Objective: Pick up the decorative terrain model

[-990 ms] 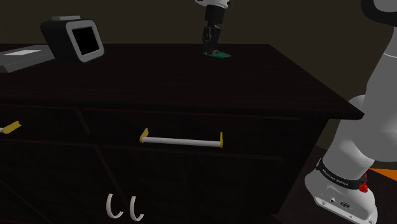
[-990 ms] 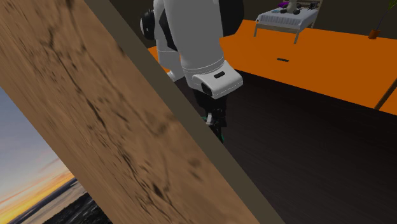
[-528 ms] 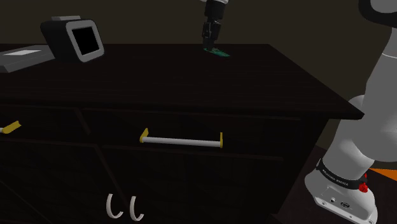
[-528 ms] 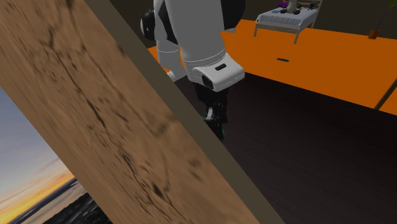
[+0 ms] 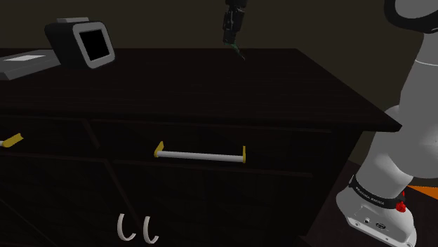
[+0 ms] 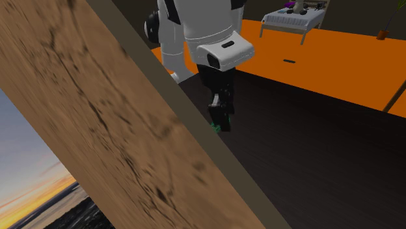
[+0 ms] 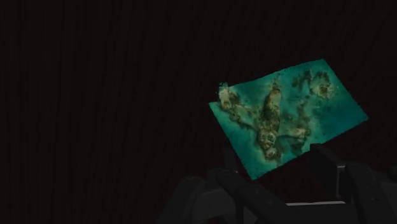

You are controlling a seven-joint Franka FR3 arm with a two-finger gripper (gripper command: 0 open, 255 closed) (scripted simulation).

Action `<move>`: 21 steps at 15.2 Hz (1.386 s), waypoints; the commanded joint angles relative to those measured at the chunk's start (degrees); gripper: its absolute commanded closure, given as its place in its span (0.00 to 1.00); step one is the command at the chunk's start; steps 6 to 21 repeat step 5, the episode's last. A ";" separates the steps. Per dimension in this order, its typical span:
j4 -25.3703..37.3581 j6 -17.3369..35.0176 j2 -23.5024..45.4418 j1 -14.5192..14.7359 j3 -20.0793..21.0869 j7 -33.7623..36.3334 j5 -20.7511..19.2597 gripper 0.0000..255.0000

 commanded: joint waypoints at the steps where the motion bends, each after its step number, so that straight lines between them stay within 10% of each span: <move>1: 3.11 -2.20 0.97 -0.30 -0.16 0.21 0.34 1.00; 21: 6.43 -4.38 2.14 -0.60 -0.26 0.52 0.74 1.00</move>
